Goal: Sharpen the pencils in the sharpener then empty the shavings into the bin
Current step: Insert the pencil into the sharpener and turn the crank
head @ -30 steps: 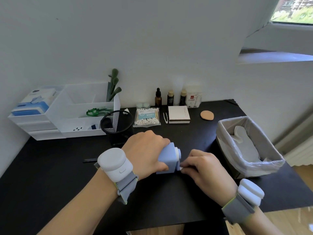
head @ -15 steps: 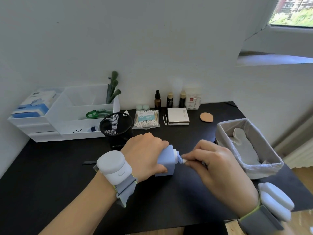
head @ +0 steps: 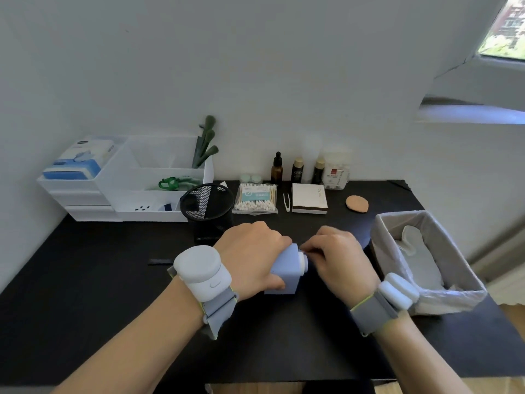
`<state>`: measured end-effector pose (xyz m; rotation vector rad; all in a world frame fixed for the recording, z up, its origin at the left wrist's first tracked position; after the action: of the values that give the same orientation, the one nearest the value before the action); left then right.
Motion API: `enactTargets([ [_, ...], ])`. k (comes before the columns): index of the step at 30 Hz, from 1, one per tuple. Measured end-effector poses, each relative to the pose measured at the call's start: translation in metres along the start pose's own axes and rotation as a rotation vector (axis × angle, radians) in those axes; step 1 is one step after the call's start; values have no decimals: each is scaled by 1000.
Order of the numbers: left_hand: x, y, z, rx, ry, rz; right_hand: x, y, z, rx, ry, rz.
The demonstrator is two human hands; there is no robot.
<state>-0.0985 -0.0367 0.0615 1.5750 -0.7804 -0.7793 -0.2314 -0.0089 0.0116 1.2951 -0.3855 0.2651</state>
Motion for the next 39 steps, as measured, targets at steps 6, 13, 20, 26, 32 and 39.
enactTargets([
  [6,0,0,0,18,10,-1,0,-11,-37,39,45,66],
  [13,0,2,-1,8,30,11,14,0,-56,42,75,51],
  [20,1,1,0,2,44,11,27,26,-64,78,91,74],
  [26,2,1,1,-6,56,20,39,58,-50,-44,113,57],
  [32,1,1,0,8,55,-3,32,61,-11,-148,60,10],
  [39,1,0,0,-27,42,7,3,10,12,-29,17,15],
])
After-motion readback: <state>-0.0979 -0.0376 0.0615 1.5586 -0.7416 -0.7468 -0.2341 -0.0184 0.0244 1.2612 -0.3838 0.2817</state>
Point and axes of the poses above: each hand's wrist, its own z-axis towards the middle knuckle, its own y-axis out of the back of the hand, x = y × z, the point moved 7 cm from there along z, towards the middle knuckle, and after that the axes turned 2 degrees about -z, right-handed, at the moved point
